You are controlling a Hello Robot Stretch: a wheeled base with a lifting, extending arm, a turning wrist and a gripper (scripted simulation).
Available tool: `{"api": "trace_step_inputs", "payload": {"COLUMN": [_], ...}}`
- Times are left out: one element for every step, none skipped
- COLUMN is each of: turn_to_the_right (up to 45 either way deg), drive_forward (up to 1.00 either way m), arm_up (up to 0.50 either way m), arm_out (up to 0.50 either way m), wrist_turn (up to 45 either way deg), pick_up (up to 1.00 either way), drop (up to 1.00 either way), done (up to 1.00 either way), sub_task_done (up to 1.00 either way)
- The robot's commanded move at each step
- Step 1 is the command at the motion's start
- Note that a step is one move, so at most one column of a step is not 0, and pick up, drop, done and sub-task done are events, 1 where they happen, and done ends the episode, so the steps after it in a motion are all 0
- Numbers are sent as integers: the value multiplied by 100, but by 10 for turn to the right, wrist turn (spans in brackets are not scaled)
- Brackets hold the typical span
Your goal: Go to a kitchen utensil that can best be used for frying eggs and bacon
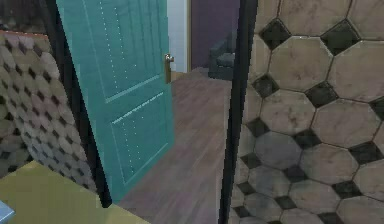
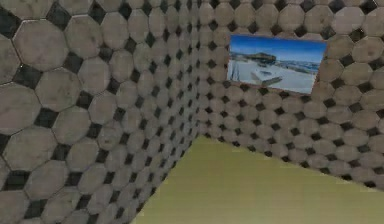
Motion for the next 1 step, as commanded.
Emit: {"api": "trace_step_inputs", "payload": {"turn_to_the_right": [-60], "drive_forward": [0], "arm_up": [0], "arm_out": [0], "wrist_turn": [0], "pick_up": [0], "drop": [0], "done": [0], "sub_task_done": [0]}}
